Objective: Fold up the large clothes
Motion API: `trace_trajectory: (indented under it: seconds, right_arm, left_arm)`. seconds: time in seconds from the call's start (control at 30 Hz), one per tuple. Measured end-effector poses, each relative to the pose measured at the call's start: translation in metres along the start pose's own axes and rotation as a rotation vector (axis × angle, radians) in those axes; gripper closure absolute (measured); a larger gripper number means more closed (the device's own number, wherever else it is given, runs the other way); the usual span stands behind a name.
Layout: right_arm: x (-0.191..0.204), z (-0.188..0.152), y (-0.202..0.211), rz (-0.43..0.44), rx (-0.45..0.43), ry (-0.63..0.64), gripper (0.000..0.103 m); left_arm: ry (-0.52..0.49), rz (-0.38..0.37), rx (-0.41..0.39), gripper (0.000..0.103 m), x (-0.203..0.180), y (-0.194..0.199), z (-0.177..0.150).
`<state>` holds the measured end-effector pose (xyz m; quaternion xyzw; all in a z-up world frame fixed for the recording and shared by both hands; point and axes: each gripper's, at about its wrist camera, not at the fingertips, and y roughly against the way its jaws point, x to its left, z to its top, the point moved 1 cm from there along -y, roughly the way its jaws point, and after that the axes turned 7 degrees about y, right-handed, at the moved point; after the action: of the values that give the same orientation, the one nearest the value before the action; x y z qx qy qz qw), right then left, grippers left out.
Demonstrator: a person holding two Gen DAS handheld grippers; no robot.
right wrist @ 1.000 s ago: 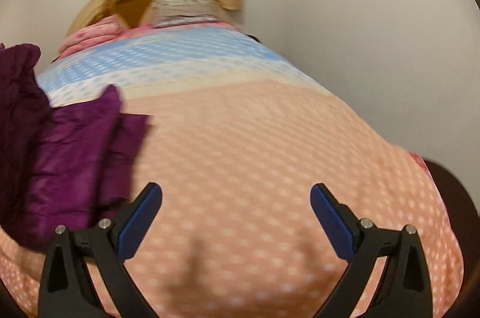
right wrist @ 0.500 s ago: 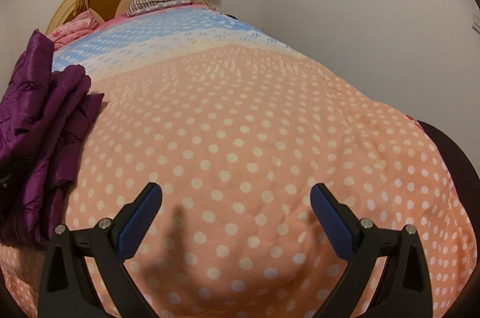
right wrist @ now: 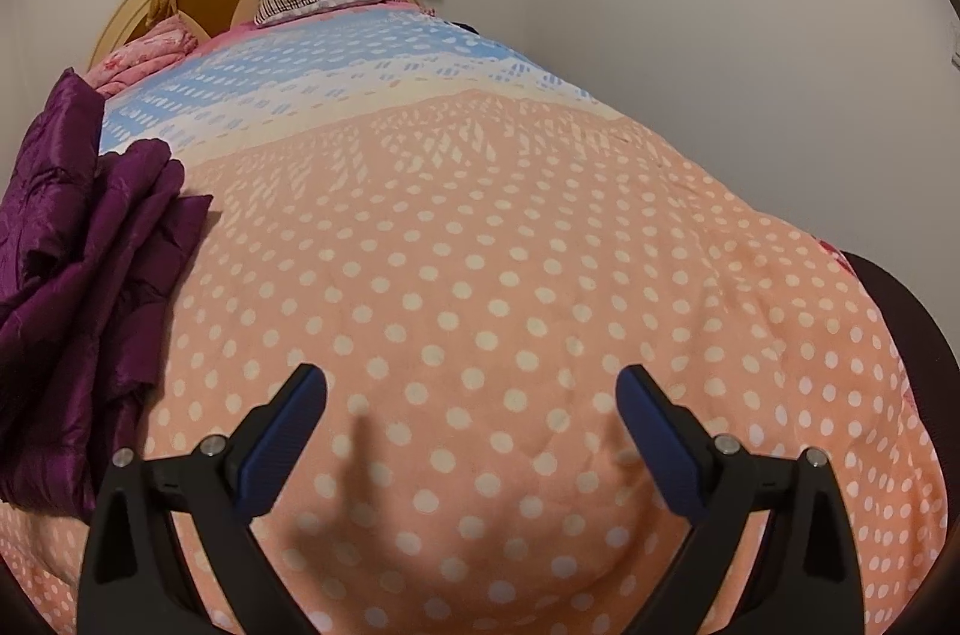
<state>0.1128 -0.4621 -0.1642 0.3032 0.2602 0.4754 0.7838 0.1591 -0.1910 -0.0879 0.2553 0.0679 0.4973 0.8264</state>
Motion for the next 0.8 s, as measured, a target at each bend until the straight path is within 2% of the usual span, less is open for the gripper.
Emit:
trace_trajectory:
  seconds: [0.1, 0.33, 0.6, 0.73, 0.8]
  right_arm:
    - [0.008, 0.005, 0.002, -0.003, -0.006, 0.017, 0.005]
    - [0.043, 0.044, 0.012, -0.009, -0.051, 0.072, 0.005]
    - [0.113, 0.102, 0.018, 0.003, -0.120, 0.189, 0.005]
    - [0.150, 0.129, 0.019, 0.018, -0.140, 0.209, 0.005]
    - [0.164, 0.141, 0.018, 0.025, -0.136, 0.189, 0.010]
  left_arm:
    - [0.061, 0.058, 0.026, 0.013, 0.027, -0.016, -0.001]
    - [0.242, 0.271, 0.064, 0.013, 0.105, -0.060, 0.009]
    - [0.383, 0.359, 0.111, 0.013, 0.160, -0.110, 0.024]
    - [0.428, 0.402, 0.135, 0.013, 0.170, -0.132, 0.029]
    - [0.426, 0.409, 0.142, 0.013, 0.168, -0.139, 0.032]
